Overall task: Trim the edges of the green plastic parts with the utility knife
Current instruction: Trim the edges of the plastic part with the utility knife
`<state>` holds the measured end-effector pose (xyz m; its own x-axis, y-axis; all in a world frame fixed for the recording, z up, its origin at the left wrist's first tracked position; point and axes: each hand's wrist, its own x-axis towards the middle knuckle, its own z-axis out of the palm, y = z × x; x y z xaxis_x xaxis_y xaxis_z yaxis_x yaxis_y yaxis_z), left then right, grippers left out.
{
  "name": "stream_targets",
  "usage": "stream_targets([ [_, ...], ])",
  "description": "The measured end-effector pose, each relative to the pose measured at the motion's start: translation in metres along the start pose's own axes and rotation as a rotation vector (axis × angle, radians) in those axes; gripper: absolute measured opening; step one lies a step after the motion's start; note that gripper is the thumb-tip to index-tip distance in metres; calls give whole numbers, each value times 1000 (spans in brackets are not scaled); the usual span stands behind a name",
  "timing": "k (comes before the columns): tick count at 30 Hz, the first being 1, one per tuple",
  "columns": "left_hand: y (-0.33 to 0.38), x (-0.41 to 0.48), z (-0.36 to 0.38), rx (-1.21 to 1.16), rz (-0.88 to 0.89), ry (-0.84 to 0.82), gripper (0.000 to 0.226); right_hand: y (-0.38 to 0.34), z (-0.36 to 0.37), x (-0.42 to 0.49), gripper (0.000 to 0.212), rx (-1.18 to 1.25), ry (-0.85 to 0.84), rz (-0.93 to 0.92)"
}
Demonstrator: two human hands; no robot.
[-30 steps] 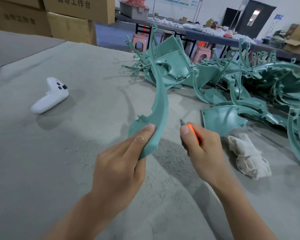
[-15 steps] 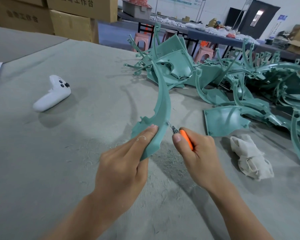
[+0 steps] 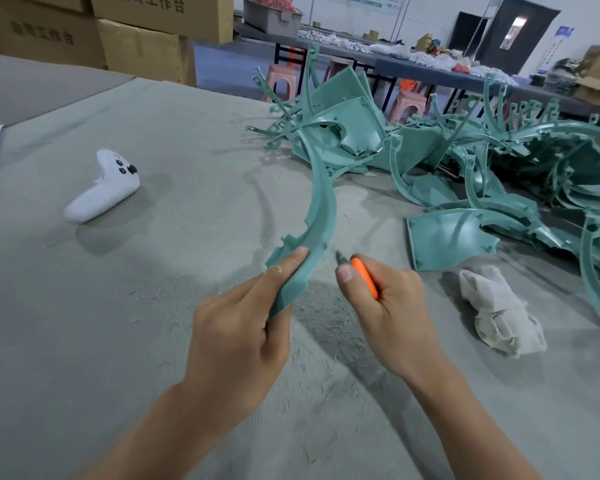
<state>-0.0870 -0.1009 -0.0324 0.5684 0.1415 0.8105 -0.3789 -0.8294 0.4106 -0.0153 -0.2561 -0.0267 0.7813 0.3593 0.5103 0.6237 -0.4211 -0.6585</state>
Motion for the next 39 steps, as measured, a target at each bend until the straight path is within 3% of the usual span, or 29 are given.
stream_targets([
  [4, 4, -4, 3, -7, 17, -3, 34, 6, -7, 4, 49, -25, 50, 78],
  [11, 0, 0, 2, 23, 9, 12, 30, 1, 1, -3, 54, 28, -29, -54],
  [16, 0, -4, 3, -4, 44, 7, 30, 9, -4, 5, 52, -20, 51, 91],
  [22, 5, 0, 3, -27, 162, 60, 26, 26, -17, 14, 78, -13, 284, 281],
  [25, 3, 0, 2, -2, 208, 75, 28, 32, -26, 15, 84, 46, 270, 395],
  [27, 2, 0, 2, 1, 229, 68, 30, 36, -29, 14, 81, -94, 158, 447],
  [32, 0, 1, 0, 16, 245, 55, 35, 47, -26, 9, 38, -556, -123, 526],
  [36, -1, 1, -1, 22, 260, 53, 34, 47, -25, 8, 40, -721, -156, 512],
  [39, -1, -1, 1, 29, 268, 50, 38, 42, -27, 7, 42, -731, -53, 448],
])
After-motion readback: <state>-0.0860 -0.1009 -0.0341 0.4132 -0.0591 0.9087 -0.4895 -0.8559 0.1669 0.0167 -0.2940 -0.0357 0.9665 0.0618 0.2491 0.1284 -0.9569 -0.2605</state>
